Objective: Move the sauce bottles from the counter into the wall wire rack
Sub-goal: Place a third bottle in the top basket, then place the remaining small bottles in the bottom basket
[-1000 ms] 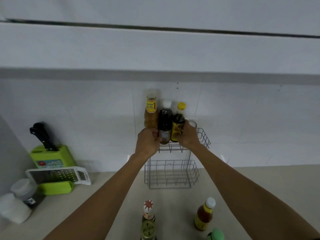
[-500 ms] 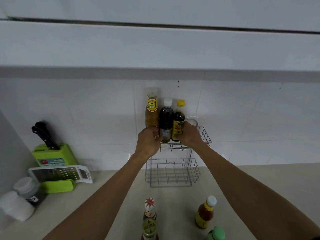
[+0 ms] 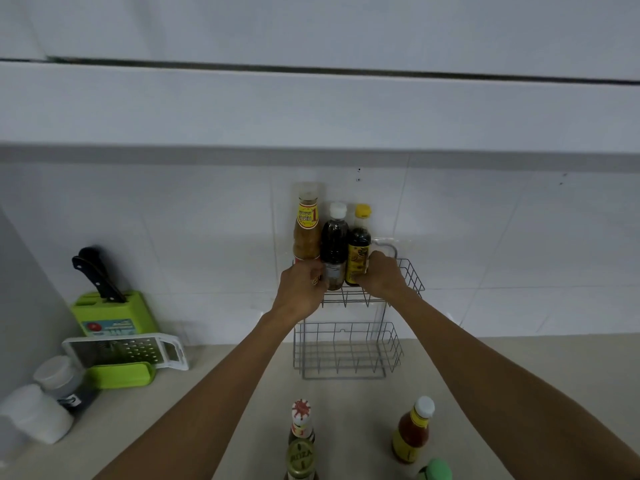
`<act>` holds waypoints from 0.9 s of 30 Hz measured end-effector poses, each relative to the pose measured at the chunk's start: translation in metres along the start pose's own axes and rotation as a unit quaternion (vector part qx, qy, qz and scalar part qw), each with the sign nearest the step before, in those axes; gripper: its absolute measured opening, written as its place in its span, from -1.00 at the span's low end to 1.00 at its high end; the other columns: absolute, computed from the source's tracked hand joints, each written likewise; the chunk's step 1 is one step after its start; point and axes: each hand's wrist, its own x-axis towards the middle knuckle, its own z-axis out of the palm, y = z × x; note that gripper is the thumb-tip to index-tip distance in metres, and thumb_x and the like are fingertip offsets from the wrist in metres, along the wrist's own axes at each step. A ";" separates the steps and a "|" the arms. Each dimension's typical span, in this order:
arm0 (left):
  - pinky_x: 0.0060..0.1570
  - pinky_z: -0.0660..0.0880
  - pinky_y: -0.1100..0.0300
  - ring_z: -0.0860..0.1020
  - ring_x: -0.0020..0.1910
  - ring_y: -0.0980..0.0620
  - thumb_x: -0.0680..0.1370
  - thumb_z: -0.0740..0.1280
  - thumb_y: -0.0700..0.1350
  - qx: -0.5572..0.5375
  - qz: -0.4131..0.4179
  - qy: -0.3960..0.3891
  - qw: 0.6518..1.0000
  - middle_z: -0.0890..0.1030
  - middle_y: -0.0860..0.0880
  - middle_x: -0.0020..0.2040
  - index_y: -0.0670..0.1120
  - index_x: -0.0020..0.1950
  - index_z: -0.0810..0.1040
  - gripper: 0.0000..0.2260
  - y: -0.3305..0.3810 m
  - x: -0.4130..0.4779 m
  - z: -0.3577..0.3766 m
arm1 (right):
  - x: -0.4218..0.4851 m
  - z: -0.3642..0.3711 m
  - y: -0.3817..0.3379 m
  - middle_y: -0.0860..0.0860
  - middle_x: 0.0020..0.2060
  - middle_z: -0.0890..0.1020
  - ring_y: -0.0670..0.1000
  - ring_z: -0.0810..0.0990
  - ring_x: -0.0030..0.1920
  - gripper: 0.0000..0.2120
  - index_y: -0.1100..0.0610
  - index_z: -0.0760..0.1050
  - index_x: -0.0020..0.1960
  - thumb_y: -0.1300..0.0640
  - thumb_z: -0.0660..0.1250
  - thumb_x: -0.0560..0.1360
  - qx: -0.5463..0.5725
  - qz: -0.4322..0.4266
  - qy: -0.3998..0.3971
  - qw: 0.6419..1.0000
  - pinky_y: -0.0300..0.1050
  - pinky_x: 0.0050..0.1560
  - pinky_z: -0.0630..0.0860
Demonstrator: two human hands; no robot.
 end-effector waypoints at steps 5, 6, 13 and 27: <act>0.02 0.39 0.39 0.60 0.10 0.04 0.51 0.39 -0.19 -0.026 0.021 -0.001 0.999 0.67 -0.02 0.12 -0.05 0.20 0.60 -0.73 0.007 -0.013 -0.005 | -0.014 -0.009 -0.004 0.08 -0.17 0.55 0.09 0.57 -0.09 -0.66 0.04 0.28 -0.28 0.13 0.43 0.49 -0.008 0.010 0.019 1.000 -0.07 -0.14 0.50; 0.01 0.39 0.42 0.60 0.08 0.06 0.50 0.40 -0.19 -0.032 0.022 -0.001 0.999 0.68 -0.01 0.11 -0.05 0.20 0.60 -0.73 0.009 -0.017 -0.006 | -0.018 -0.011 -0.003 0.08 -0.15 0.55 0.09 0.57 -0.08 -0.69 0.06 0.29 -0.26 0.13 0.42 0.49 -0.012 0.009 0.019 1.000 -0.07 -0.14 0.50; 0.08 0.46 0.34 0.58 0.07 0.13 0.50 0.44 -0.16 -0.049 0.001 -0.027 0.998 0.66 0.03 0.11 -0.07 0.26 0.58 -0.67 0.003 -0.064 -0.010 | -0.058 -0.021 -0.005 0.14 0.03 0.65 0.17 0.62 0.09 -0.76 0.21 0.51 0.10 0.12 0.37 0.49 -0.031 -0.002 0.011 0.999 0.01 0.09 0.59; 0.15 0.57 0.13 0.65 0.03 0.14 0.47 0.47 -0.20 -0.156 -0.169 -0.021 0.973 0.71 0.06 0.01 -0.03 0.13 0.64 -0.75 -0.067 -0.196 -0.003 | -0.200 0.060 0.023 -0.04 0.04 0.70 0.01 0.65 0.07 -0.62 0.05 0.52 0.27 0.04 0.44 0.48 0.084 -0.031 -0.133 0.987 0.05 0.18 0.59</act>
